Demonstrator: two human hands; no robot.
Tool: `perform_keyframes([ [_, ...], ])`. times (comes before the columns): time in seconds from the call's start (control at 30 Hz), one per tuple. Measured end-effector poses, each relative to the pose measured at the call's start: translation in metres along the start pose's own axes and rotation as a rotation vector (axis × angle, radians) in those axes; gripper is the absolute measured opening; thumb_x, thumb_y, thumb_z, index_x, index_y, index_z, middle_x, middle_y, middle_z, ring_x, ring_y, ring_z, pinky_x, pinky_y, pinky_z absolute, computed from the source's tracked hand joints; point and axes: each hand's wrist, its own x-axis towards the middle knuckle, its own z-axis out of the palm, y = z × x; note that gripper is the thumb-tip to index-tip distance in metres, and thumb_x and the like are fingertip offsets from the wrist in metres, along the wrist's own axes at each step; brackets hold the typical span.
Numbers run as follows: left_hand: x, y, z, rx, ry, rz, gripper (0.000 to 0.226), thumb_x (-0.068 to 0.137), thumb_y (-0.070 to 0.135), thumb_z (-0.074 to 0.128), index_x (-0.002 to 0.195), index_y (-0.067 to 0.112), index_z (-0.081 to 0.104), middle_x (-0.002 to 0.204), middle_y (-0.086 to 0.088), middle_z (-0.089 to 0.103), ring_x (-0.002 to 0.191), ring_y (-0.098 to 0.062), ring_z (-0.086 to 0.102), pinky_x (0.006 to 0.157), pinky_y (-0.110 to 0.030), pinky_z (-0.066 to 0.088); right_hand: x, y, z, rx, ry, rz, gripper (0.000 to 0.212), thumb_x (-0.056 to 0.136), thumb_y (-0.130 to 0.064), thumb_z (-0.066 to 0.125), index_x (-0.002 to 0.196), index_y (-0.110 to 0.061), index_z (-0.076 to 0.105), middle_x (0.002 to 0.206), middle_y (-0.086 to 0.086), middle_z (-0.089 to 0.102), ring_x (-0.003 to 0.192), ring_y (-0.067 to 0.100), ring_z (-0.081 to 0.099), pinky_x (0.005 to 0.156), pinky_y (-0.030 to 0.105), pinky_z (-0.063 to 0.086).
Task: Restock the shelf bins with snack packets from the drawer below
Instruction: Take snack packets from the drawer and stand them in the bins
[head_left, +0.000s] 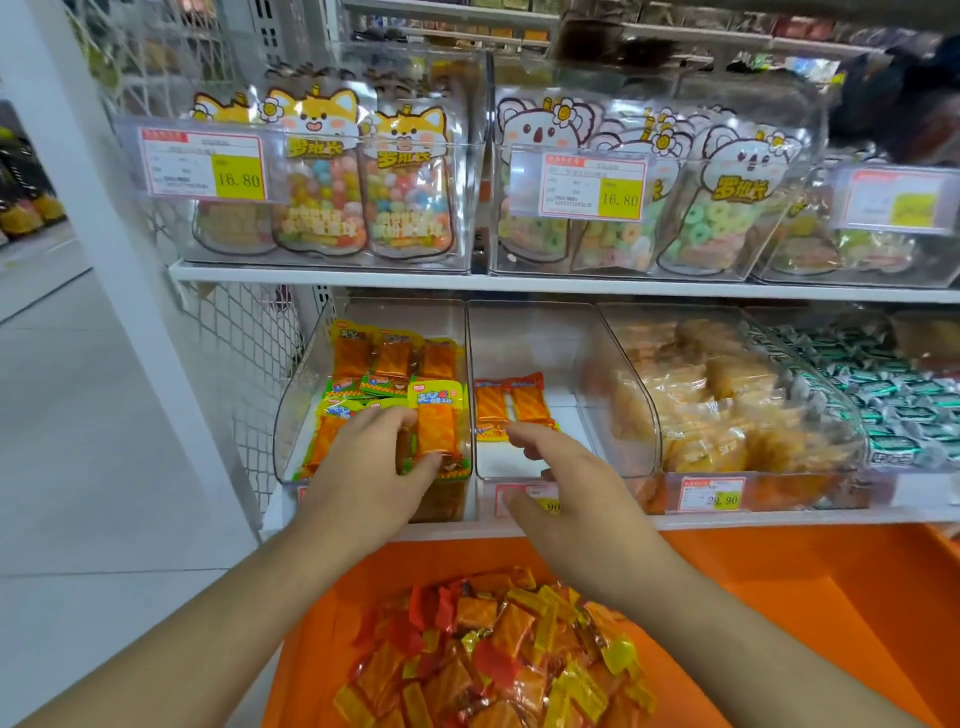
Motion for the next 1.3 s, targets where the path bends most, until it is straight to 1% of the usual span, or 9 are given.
perform_keyframes([
  [0.13, -0.032, 0.024, -0.007, -0.064, 0.079, 0.181, 0.028, 0.091, 0.03, 0.072, 0.119, 0.025, 0.067, 0.109, 0.009, 0.062, 0.101, -0.01, 0.058, 0.085, -0.025, 0.046, -0.026, 0.015, -0.009, 0.032, 0.009, 0.009, 0.029, 0.1, -0.027, 0.065, 0.129, -0.03, 0.061, 0.121, -0.018, 0.06, 0.105, -0.002, 0.057, 0.088, 0.016, 0.045],
  [0.23, -0.068, 0.044, 0.013, -0.19, -0.027, 0.243, 0.02, 0.091, 0.022, 0.072, 0.111, 0.025, 0.068, 0.098, 0.012, 0.062, 0.088, -0.003, 0.06, 0.075, -0.013, 0.044, -0.047, 0.043, -0.008, -0.019, -0.037, 0.057, 0.014, 0.096, -0.022, 0.067, 0.109, -0.025, 0.065, 0.102, -0.009, 0.067, 0.089, 0.006, 0.064, 0.072, 0.023, 0.047],
  [0.47, -0.162, 0.039, 0.131, -0.162, -0.553, 0.132, 0.023, 0.091, 0.033, 0.072, 0.112, 0.028, 0.064, 0.102, 0.015, 0.06, 0.091, -0.005, 0.06, 0.082, -0.028, 0.051, -0.1, 0.145, 0.017, -0.303, -0.406, 0.33, 0.02, 0.092, -0.025, 0.069, 0.111, -0.022, 0.064, 0.114, 0.002, 0.07, 0.102, 0.026, 0.068, 0.08, 0.034, 0.051],
  [0.67, -0.198, 0.013, 0.213, -0.061, -0.893, 0.149, 0.034, 0.091, 0.035, 0.07, 0.123, 0.029, 0.061, 0.119, 0.01, 0.063, 0.112, -0.011, 0.06, 0.097, -0.031, 0.05, -0.13, 0.239, 0.045, -0.406, -0.754, 0.468, 0.049, 0.09, -0.021, 0.073, 0.137, -0.022, 0.06, 0.133, 0.001, 0.065, 0.117, 0.024, 0.064, 0.08, 0.022, 0.038],
  [0.9, -0.199, -0.022, 0.273, 0.019, -1.112, 0.272, 0.039, 0.088, 0.03, 0.072, 0.125, 0.03, 0.06, 0.118, 0.006, 0.067, 0.113, -0.016, 0.063, 0.088, -0.028, 0.05, -0.133, 0.318, 0.092, -0.567, -1.123, 0.421, 0.071, 0.081, -0.016, 0.081, 0.146, -0.017, 0.053, 0.139, 0.009, 0.062, 0.124, 0.03, 0.061, 0.093, 0.032, 0.049],
  [1.0, -0.197, -0.019, 0.293, -0.043, -1.101, 0.346, 0.053, 0.087, 0.028, 0.069, 0.137, 0.038, 0.054, 0.12, 0.013, 0.065, 0.114, -0.012, 0.057, 0.087, -0.021, 0.042, -0.136, 0.342, 0.087, -0.646, -1.24, 0.441, 0.074, 0.076, -0.007, 0.082, 0.144, -0.016, 0.052, 0.136, 0.009, 0.062, 0.121, 0.03, 0.063, 0.083, 0.031, 0.051],
  [1.1, -0.201, -0.005, 0.32, -0.086, -1.127, 0.405, 0.053, 0.088, 0.034, 0.07, 0.138, 0.035, 0.053, 0.136, 0.008, 0.06, 0.128, -0.016, 0.046, 0.108, -0.029, 0.038, -0.143, 0.36, 0.082, -0.687, -1.316, 0.41, 0.07, 0.08, -0.008, 0.082, 0.143, -0.017, 0.055, 0.136, 0.007, 0.063, 0.115, 0.027, 0.064, 0.074, 0.026, 0.041],
  [1.2, -0.213, 0.011, 0.34, -0.04, -1.252, 0.411, 0.039, 0.095, 0.031, 0.065, 0.131, 0.021, 0.056, 0.135, -0.004, 0.06, 0.13, -0.026, 0.047, 0.112, -0.033, 0.033, -0.15, 0.374, 0.089, -0.714, -1.372, 0.365, 0.054, 0.082, -0.01, 0.079, 0.132, -0.017, 0.061, 0.126, 0.004, 0.067, 0.109, 0.026, 0.066, 0.075, 0.03, 0.051],
  [1.3, -0.217, 0.017, 0.35, -0.033, -1.239, 0.374, 0.035, 0.093, 0.027, 0.066, 0.125, 0.017, 0.058, 0.131, -0.007, 0.061, 0.125, -0.027, 0.052, 0.107, -0.032, 0.039, -0.145, 0.369, 0.091, -0.787, -1.453, 0.322, 0.018, 0.085, -0.006, 0.074, 0.094, -0.017, 0.064, 0.089, 0.001, 0.063, 0.079, 0.022, 0.067, 0.074, 0.033, 0.059],
])
